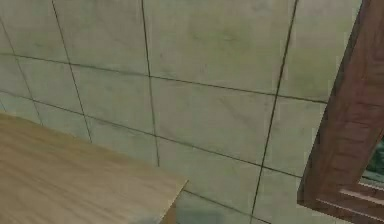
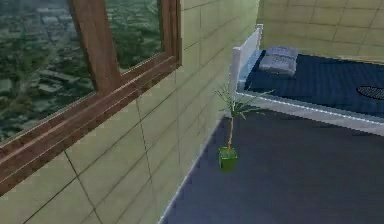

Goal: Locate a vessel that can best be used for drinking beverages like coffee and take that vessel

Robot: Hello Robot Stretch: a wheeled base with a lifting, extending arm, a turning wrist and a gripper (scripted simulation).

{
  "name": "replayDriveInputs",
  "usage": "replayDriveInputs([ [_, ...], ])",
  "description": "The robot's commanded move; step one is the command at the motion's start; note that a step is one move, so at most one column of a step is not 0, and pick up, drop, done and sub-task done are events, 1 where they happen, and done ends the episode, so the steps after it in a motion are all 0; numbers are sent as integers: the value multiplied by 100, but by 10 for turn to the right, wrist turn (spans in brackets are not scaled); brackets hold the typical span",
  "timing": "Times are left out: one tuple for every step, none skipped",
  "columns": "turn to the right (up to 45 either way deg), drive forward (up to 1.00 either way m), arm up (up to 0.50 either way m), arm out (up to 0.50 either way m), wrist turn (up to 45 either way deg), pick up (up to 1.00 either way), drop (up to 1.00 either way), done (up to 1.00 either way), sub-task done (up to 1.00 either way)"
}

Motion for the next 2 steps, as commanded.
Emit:
replayDriveInputs([
  [-450,0,0,0,0,0,0,0,0],
  [-450,0,0,0,0,0,0,0,0],
])
